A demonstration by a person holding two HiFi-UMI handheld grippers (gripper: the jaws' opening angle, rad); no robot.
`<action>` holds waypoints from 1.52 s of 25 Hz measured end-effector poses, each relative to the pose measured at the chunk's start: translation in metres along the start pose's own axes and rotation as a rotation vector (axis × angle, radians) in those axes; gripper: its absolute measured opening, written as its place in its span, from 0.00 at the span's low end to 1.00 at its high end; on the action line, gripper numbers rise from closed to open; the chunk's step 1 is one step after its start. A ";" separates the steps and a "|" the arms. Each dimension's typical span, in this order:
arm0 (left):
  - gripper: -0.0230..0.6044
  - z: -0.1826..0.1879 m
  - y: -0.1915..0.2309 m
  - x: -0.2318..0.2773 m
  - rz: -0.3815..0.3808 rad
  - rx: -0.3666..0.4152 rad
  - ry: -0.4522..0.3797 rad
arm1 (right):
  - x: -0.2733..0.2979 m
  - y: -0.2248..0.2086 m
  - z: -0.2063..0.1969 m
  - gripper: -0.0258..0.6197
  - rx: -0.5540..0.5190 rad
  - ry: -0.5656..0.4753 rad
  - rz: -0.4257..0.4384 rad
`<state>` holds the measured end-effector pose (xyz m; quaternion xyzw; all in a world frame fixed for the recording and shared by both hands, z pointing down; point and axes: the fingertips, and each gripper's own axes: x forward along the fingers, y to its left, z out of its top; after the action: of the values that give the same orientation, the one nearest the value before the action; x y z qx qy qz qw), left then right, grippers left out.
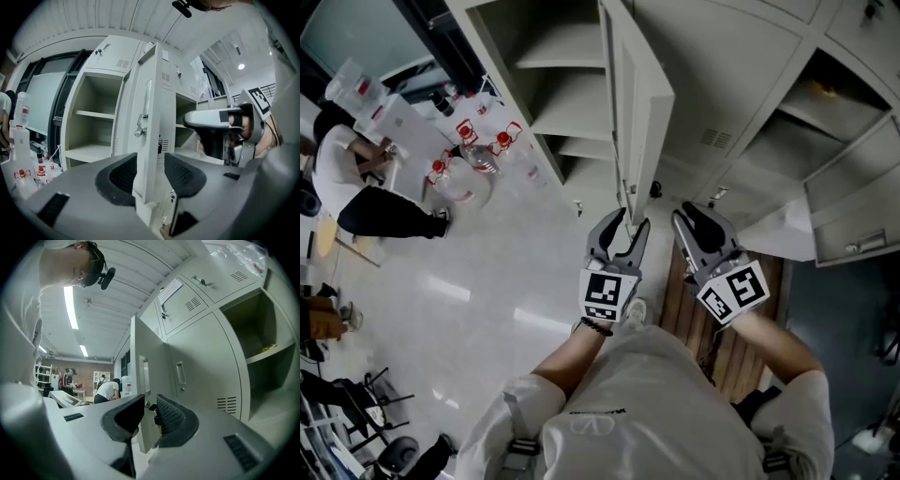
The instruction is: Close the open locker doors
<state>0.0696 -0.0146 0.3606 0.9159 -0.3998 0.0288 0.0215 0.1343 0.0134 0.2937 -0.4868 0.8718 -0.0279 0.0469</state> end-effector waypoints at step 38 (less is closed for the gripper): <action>0.17 -0.001 0.185 -0.050 0.054 0.038 0.019 | 0.186 0.127 0.018 0.22 -0.013 -0.010 0.330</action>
<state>-0.0998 -0.1033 0.3612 0.9046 -0.4238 0.0458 0.0069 -0.0684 -0.0785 0.2532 -0.3376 0.9398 -0.0118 0.0518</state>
